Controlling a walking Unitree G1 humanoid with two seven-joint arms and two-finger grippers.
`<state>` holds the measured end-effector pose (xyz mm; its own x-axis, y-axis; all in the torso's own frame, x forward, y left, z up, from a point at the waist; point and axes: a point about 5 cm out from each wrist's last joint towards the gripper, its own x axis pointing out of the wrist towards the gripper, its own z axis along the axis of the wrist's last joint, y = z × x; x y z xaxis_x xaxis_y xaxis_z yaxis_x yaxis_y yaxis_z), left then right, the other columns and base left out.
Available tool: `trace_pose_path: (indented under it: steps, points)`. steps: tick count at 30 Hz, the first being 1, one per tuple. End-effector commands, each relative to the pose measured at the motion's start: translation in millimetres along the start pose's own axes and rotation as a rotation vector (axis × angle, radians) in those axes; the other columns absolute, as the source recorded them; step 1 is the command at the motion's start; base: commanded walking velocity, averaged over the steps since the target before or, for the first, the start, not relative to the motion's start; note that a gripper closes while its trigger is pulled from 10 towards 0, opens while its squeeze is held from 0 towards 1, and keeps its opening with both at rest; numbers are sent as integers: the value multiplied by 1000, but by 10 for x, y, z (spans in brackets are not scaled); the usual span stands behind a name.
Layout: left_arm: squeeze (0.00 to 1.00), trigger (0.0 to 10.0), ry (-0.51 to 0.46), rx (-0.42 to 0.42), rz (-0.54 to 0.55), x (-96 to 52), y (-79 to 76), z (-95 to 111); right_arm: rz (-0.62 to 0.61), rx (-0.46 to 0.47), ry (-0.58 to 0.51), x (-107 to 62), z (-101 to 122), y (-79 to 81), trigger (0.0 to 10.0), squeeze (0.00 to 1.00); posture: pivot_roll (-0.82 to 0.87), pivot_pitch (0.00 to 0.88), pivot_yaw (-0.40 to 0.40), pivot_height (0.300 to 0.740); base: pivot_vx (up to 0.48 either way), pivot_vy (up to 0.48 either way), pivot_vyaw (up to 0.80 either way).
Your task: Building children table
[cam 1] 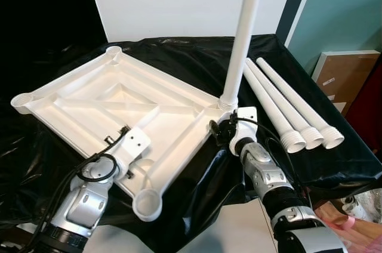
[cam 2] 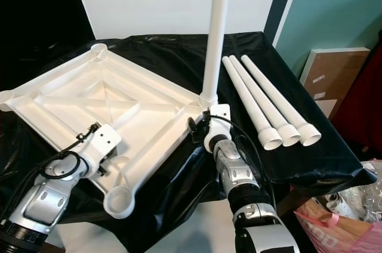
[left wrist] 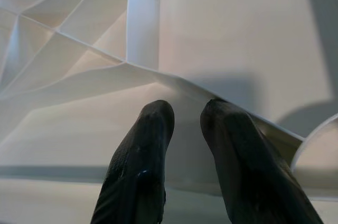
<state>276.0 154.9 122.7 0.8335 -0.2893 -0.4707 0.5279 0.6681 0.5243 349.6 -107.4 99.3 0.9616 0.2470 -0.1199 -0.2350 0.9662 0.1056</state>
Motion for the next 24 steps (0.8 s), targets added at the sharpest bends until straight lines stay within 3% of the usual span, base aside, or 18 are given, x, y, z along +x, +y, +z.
trace_pose_path:
  steps: [1,5,10,14,15,17,20,24]
  points:
    - [0,10000,-32,-46,-263,65,-423,62,0,11,12,18,-15,-22,10000,0,36,5,-57,740,0,0,0]
    - [0,10000,-43,-70,-270,146,-545,147,-5,22,23,61,9,-58,10000,0,35,13,-60,740,0,0,0]
    - [0,10000,-42,-85,-220,240,-563,247,-1,43,40,93,5,-55,10000,0,33,15,-57,740,0,0,0]
    - [0,10000,-19,-97,-95,334,-412,282,13,29,-3,118,65,-20,10000,0,30,13,-59,740,0,0,0]
    - [0,10000,-19,-97,-95,334,-412,282,13,29,-3,118,65,-20,10000,0,30,13,-59,740,0,0,0]
    - [0,10000,-17,-91,-43,329,-246,255,-7,-37,-93,104,181,-39,10000,0,27,13,-58,740,0,0,0]
    - [0,10000,-16,-87,-34,327,-217,248,-6,-43,-104,103,195,-40,10000,0,27,13,-58,740,0,0,0]
    - [0,10000,-7,-84,27,271,-1,196,-65,-57,-212,30,302,-139,10000,0,29,12,-58,740,0,0,0]
